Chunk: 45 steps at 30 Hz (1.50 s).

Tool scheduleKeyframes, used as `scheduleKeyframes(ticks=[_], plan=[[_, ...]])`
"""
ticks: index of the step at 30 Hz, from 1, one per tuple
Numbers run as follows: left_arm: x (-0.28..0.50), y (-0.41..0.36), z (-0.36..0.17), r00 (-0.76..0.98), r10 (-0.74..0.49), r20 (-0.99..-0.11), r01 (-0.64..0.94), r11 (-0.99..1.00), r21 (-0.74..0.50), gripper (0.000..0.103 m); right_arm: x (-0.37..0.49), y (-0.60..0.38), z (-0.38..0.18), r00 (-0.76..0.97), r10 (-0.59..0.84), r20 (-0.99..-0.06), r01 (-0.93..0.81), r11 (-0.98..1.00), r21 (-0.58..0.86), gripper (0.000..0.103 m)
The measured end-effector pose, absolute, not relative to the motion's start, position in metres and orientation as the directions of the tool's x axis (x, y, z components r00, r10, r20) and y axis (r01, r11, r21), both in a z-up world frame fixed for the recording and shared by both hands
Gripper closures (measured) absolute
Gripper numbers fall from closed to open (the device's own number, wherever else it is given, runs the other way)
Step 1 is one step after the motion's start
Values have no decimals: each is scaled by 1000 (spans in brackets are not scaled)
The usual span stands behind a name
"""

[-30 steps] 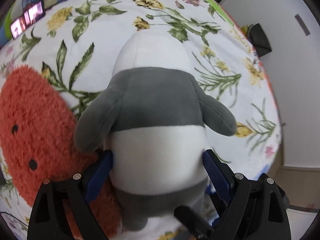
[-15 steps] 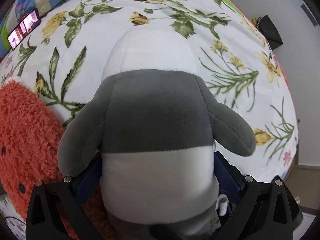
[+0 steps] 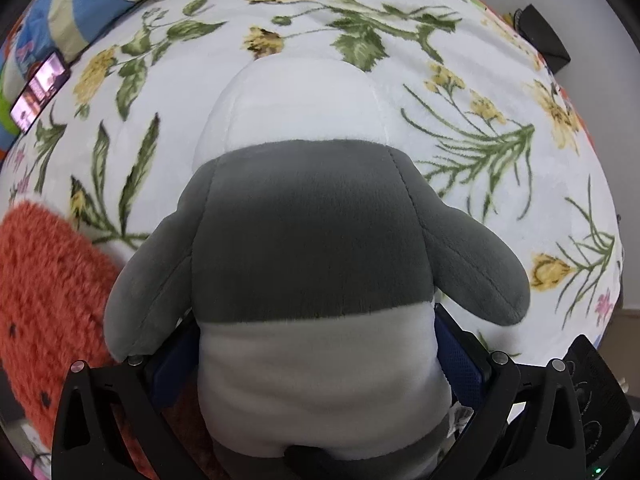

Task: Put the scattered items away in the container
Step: 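Close both tools on the penguin plush and lift it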

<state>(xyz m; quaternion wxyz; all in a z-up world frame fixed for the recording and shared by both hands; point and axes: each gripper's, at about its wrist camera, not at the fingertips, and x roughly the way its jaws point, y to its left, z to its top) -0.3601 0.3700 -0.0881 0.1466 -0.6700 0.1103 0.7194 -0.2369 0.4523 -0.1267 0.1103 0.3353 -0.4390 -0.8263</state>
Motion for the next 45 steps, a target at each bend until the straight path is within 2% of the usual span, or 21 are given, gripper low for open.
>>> scheduleKeyframes(ticks=[2,7,13,17,20,24,29,35,45], plan=[[-364,365,-90,-36,84,-996,-338,-939,-67,0,-240,451,-127,-751,-463,-471,-130,-595,793,0],[-344,358,-87,-127,126,-984,-397,-915,-66,0,-237,442,-124,-723,-471,-505,-106,-646,756,1],[-327,332,-84,-204,259,-944,-398,-903,-162,0,-240,426,-124,-703,-465,-538,-111,-675,729,1],[-324,320,-83,-214,304,-928,-432,-882,-189,0,-240,411,-125,-688,-466,-556,-86,-709,700,1],[-343,318,-85,-174,312,-934,-422,-881,-215,0,-247,413,-132,-698,-477,-534,-89,-682,726,0],[-350,331,-88,-155,283,-947,-423,-885,-195,0,-248,424,-136,-734,-459,-501,-124,-635,763,5],[-332,338,-78,-185,280,-942,-446,-878,-173,0,-235,426,-130,-735,-484,-475,-104,-612,784,19],[-316,342,-55,-207,304,-930,-482,-859,-174,1,-218,425,-118,-748,-482,-457,-91,-608,789,21],[-285,340,6,-273,459,-845,-557,-792,-250,1,-180,424,-62,-822,-372,-430,-60,-695,716,21]])
